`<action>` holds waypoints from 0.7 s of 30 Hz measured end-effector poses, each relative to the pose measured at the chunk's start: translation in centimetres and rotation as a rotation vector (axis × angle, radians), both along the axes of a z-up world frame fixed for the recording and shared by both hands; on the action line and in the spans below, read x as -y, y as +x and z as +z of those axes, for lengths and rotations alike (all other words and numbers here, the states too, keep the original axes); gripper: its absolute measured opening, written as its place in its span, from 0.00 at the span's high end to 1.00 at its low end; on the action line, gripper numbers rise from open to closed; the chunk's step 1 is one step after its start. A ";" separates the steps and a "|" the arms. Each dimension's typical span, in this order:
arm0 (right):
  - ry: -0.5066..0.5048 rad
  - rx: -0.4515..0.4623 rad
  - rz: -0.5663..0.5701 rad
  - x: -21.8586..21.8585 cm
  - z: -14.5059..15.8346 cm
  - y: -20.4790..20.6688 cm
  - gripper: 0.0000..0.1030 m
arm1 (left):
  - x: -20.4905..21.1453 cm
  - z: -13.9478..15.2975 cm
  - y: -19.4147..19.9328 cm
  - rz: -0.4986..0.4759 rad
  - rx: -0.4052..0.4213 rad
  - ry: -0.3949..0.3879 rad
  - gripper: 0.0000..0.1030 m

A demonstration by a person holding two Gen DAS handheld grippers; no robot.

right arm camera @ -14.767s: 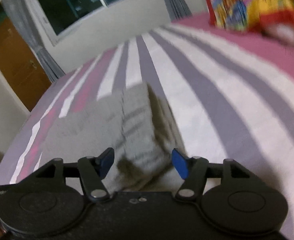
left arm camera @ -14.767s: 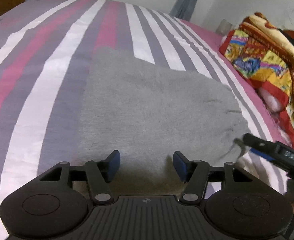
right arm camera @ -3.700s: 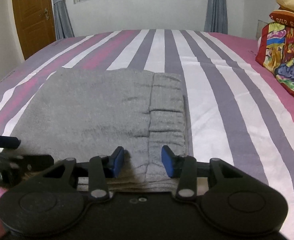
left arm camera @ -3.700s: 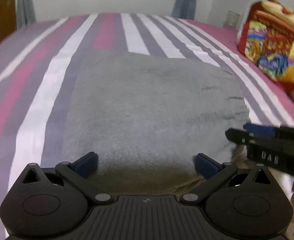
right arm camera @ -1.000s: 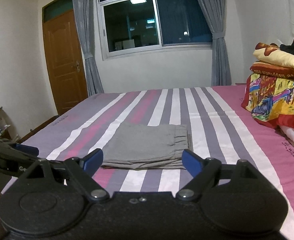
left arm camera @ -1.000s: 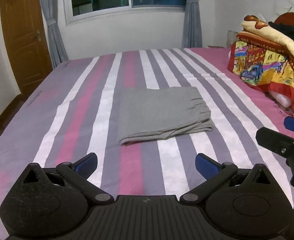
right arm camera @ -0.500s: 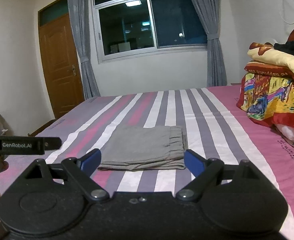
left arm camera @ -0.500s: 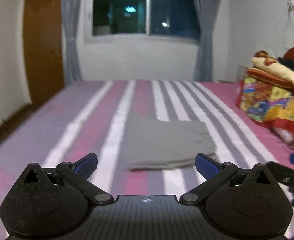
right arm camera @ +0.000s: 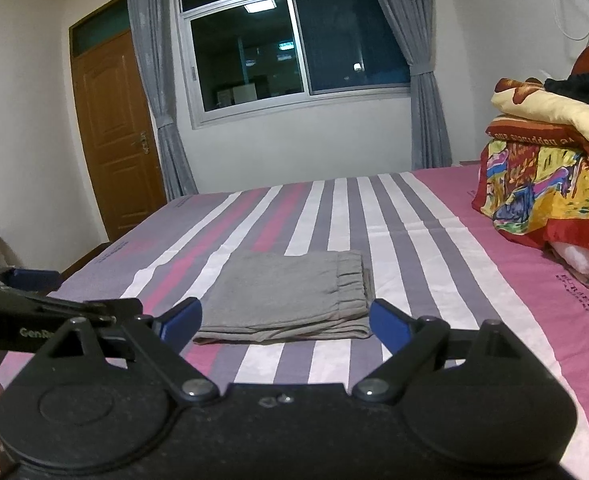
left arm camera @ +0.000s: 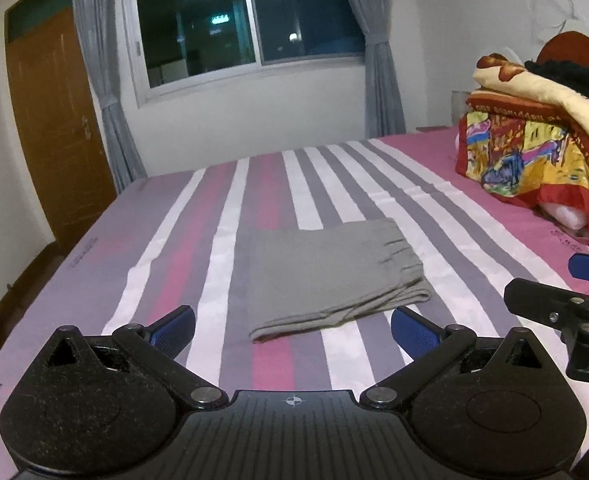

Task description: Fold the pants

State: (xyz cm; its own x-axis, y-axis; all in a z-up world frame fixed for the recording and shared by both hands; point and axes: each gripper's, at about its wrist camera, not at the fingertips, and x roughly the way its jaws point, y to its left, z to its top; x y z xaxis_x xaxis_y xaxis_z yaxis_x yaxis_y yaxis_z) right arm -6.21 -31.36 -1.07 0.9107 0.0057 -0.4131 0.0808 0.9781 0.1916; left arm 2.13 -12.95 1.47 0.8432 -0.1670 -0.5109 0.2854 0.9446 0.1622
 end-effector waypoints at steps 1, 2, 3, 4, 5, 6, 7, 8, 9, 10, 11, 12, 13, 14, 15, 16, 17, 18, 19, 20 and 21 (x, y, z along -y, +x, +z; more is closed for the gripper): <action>0.000 0.001 -0.002 0.0 0.0 0.0 0.12 | 0.0 0.0 0.1 0.000 -0.006 -0.006 0.00; -0.001 0.002 -0.004 0.0 0.0 0.0 0.11 | 0.0 -0.1 0.2 0.000 -0.011 -0.011 0.00; -0.002 0.001 -0.005 0.0 0.0 0.0 0.11 | 0.0 -0.1 0.2 0.000 -0.013 -0.014 0.00; -0.004 -0.001 -0.008 0.0 0.0 0.0 0.11 | 0.0 -0.2 0.3 0.000 -0.013 -0.014 0.00; -0.006 -0.003 -0.010 -0.1 0.0 0.1 0.11 | 0.0 -0.2 0.3 0.000 -0.013 -0.013 0.00; -0.006 -0.005 -0.012 -0.1 0.0 0.1 0.11 | 0.0 -0.2 0.3 -0.002 -0.018 -0.018 0.00; -0.005 -0.006 -0.012 -0.2 0.0 0.2 0.11 | -0.1 -0.2 0.5 -0.003 -0.025 -0.026 0.00; -0.005 -0.007 -0.014 -0.2 0.0 0.2 0.11 | -0.1 -0.3 0.7 0.000 -0.030 -0.032 0.00; -0.010 -0.009 -0.019 -0.4 0.0 0.3 0.11 | -0.2 -0.4 0.8 0.002 -0.034 -0.038 0.00; -0.016 -0.010 -0.026 -0.4 0.0 0.3 0.10 | -0.2 -0.4 1.0 0.002 -0.042 -0.045 0.00; -0.019 -0.010 -0.032 -0.4 0.0 0.3 0.10 | -0.2 -0.5 1.3 0.004 -0.050 -0.051 0.00; -0.018 -0.008 -0.038 -0.4 0.1 0.3 0.08 | -0.3 -0.5 1.4 0.006 -0.057 -0.055 0.00; -0.020 -0.009 -0.046 -0.4 0.1 0.4 0.08 | -0.3 -0.6 1.6 0.010 -0.060 -0.058 0.00; -0.026 -0.012 -0.056 -0.3 0.1 0.4 0.07 | -0.3 -0.6 1.7 0.016 -0.061 -0.059 0.00; -0.031 -0.016 -0.065 -0.3 0.1 0.5 0.07 | -0.4 -0.7 1.8 0.021 -0.064 -0.061 0.00; -0.032 -0.018 -0.072 -0.2 0.1 0.6 0.07 | -0.4 -0.7 2.0 0.024 -0.067 -0.063 0.00; -0.029 -0.020 -0.075 0.0 0.1 0.7 0.06 | -0.5 -0.8 2.1 0.030 -0.069 -0.066 0.00; -0.025 -0.023 -0.079 0.0 0.1 0.8 0.06 | -0.5 -0.9 2.2 0.033 -0.070 -0.067 0.00; -0.024 -0.024 -0.085 0.1 0.0 0.8 0.05 | -0.6 -0.9 2.3 0.038 -0.072 -0.067 0.00; -0.024 -0.024 -0.088 0.1 0.0 0.9 0.04 | -0.6 -1.0 2.4 0.041 -0.074 -0.066 0.00; -0.024 -0.025 -0.092 0.1 -0.1 0.9 0.04 | -0.7 -1.1 2.4 0.046 -0.077 -0.065 0.00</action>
